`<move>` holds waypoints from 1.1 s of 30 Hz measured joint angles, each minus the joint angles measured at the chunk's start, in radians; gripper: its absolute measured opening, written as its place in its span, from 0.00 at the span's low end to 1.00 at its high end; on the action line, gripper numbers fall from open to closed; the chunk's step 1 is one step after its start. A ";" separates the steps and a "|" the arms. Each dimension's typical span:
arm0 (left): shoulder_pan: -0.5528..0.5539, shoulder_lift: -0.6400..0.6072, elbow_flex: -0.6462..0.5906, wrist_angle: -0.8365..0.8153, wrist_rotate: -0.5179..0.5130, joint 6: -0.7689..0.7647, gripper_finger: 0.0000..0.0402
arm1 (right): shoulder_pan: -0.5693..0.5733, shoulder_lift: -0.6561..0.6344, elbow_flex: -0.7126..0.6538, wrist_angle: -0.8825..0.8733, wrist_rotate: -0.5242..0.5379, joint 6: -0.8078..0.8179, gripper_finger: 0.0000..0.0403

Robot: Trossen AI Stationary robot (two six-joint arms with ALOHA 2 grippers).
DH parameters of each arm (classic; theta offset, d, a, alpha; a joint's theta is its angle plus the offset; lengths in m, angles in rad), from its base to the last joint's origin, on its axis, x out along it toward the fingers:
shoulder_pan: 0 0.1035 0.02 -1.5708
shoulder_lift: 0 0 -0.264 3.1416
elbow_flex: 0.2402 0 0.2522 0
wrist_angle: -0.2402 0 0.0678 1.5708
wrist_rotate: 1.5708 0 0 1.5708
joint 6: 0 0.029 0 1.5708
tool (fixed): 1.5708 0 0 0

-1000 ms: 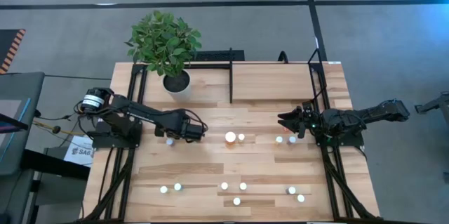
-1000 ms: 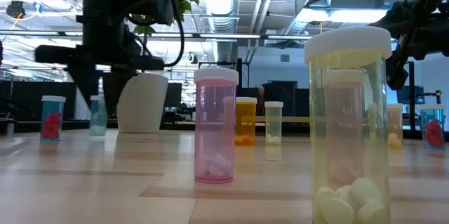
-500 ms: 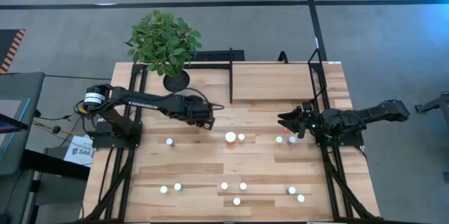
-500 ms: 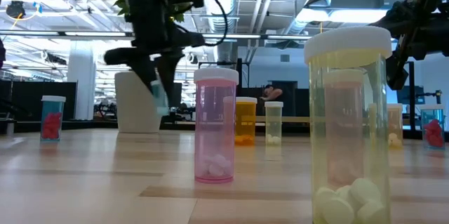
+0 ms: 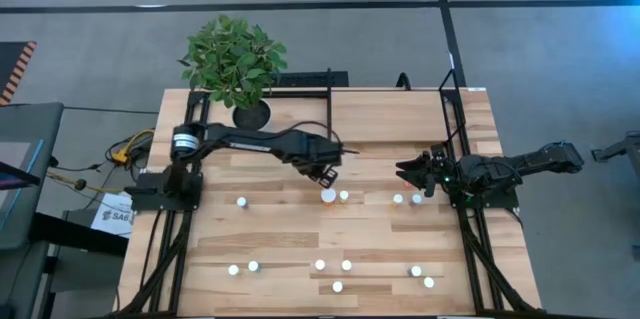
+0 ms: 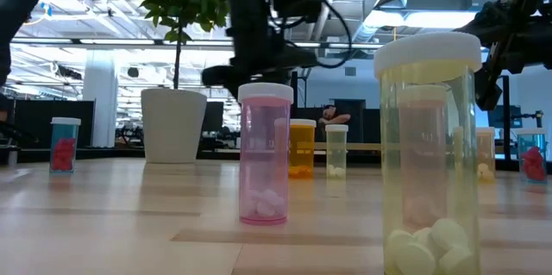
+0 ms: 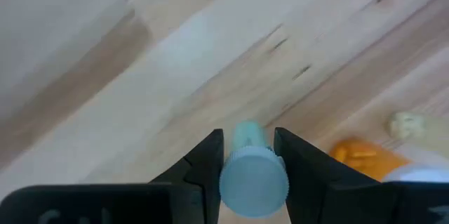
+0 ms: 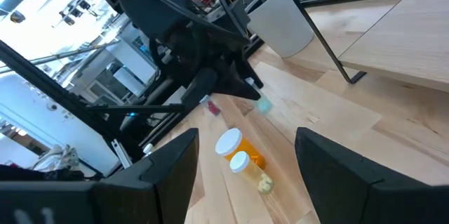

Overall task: Pick and place medicine bottles onto shelf by color
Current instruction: Move the green pill bottle to the top center of the table

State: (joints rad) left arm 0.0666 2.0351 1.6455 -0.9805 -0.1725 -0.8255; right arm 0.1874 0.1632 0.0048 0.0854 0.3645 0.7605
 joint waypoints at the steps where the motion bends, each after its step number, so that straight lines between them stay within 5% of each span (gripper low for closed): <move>1: 0.000 0.015 0.025 0.002 -0.003 0.015 0.25 | 0.000 0.000 0.000 0.000 0.000 0.000 0.65; 14: 0.004 0.156 0.183 0.036 -0.052 0.162 0.25 | 0.000 0.000 0.000 -0.001 0.000 0.000 0.65; 33: 0.030 0.192 0.172 0.084 -0.038 0.204 0.24 | 0.000 0.000 0.000 -0.001 0.000 0.000 0.65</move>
State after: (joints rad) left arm 0.0967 2.2276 1.8175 -0.8964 -0.2106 -0.6214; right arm 0.1873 0.1635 0.0048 0.0849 0.3645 0.7605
